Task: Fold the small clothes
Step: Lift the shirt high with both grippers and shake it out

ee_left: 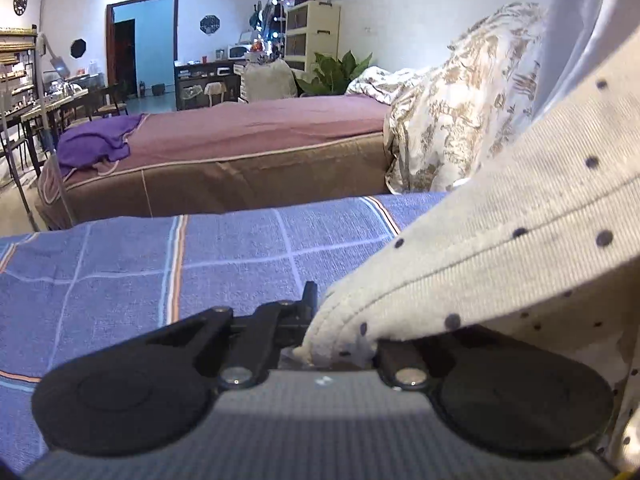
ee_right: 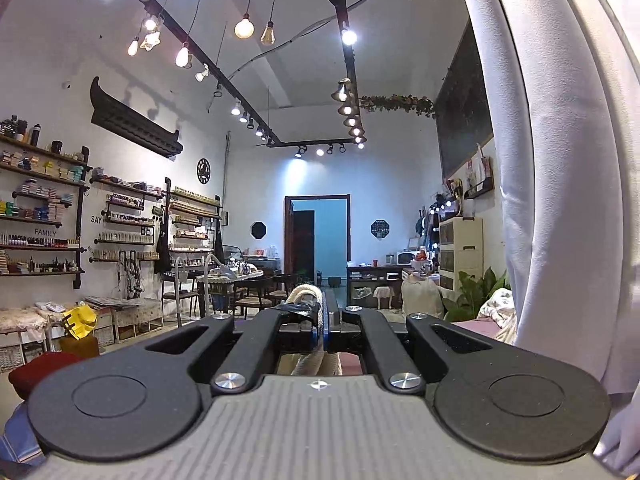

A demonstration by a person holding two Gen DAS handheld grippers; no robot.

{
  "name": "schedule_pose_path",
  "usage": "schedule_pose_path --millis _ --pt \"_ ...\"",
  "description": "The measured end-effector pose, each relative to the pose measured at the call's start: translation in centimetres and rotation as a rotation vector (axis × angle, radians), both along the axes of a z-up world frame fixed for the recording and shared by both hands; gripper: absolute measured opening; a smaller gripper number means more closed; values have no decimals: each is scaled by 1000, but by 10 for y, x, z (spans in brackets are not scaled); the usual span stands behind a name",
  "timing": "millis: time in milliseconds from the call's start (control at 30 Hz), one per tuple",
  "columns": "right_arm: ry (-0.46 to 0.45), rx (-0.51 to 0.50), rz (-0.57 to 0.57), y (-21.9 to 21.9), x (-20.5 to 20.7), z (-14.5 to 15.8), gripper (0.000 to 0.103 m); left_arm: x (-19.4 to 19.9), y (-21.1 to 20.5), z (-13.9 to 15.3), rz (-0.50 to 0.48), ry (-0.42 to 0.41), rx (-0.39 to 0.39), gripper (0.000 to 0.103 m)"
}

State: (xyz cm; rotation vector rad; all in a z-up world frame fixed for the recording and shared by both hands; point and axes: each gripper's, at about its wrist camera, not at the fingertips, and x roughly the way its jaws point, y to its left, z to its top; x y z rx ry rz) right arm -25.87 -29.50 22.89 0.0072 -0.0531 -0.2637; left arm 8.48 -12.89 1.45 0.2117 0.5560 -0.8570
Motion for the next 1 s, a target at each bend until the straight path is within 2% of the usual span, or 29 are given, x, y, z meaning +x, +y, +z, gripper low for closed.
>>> schedule_pose_path --millis 167,267,333,467,533,600,733,800,900,1000 --pt "-34 14 -3 2 -6 3 2 16 81 56 111 -1 -172 5" --pt "-44 37 5 -1 -13 0 2 15 128 100 180 -84 -252 5" --pt "-48 54 21 -1 -16 -2 2 -1 162 137 217 -156 -295 5" --pt "-75 59 74 6 -23 -3 2 -30 211 196 258 -272 -335 5" --pt "-103 50 101 10 -27 1 2 -47 229 223 268 -305 -343 5" --pt "-132 41 128 14 -31 9 2 -60 244 247 271 -331 -358 5" --pt "-229 9 191 20 -46 41 2 -106 266 311 283 -493 -385 5" --pt "-275 -15 204 22 -54 60 2 -127 276 343 286 -545 -415 6" --pt "-335 -37 220 22 -61 78 2 -153 284 377 300 -636 -446 9" --pt "-361 -49 229 21 -58 87 2 -169 274 400 338 -737 -429 11"
